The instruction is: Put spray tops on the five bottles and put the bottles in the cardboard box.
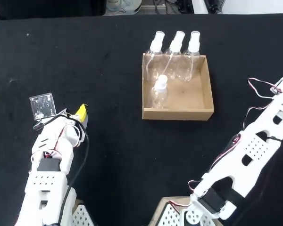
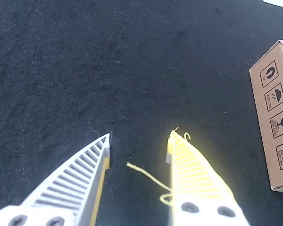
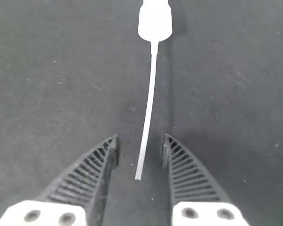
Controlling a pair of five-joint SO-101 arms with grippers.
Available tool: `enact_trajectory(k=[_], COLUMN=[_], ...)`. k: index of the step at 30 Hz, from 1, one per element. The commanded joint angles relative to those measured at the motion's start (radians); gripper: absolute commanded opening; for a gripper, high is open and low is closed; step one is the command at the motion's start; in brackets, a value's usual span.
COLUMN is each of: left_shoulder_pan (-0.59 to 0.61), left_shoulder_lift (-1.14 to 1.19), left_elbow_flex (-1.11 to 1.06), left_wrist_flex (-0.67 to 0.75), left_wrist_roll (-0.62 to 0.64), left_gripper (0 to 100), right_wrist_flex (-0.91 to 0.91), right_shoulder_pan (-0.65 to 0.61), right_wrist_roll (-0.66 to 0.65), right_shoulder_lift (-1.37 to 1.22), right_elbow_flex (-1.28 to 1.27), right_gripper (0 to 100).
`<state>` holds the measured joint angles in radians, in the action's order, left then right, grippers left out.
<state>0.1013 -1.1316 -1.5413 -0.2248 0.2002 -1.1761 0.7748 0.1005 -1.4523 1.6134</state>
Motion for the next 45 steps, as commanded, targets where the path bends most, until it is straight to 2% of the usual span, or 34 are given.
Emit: enact_trajectory(k=[1, 15, 21, 28, 45], left_shoulder_pan=[0.001, 0.001, 0.001, 0.001, 0.001], left_shoulder_lift=[-0.015, -0.015, -0.015, -0.015, -0.015], left_elbow_flex=[0.013, 0.013, 0.013, 0.013, 0.015], left_wrist_flex=[0.023, 0.023, 0.023, 0.023, 0.023], left_wrist_roll=[-0.003, -0.002, -0.002, -0.002, -0.002], left_gripper=[19, 19, 19, 19, 19], right_wrist_flex=[0.028, 0.02, 0.02, 0.002, -0.005], right_shoulder_pan=[-0.015, -0.012, -0.011, -0.011, -0.026], right_wrist_roll=[0.011, 0.011, 0.009, 0.008, 0.009], right_shoulder_lift=[0.015, -0.008, -0.004, -0.004, 0.062], right_elbow_flex=[0.013, 0.016, 0.019, 0.056, 0.048], right_gripper=[10.6, 10.5, 1.2, 9.4, 9.6])
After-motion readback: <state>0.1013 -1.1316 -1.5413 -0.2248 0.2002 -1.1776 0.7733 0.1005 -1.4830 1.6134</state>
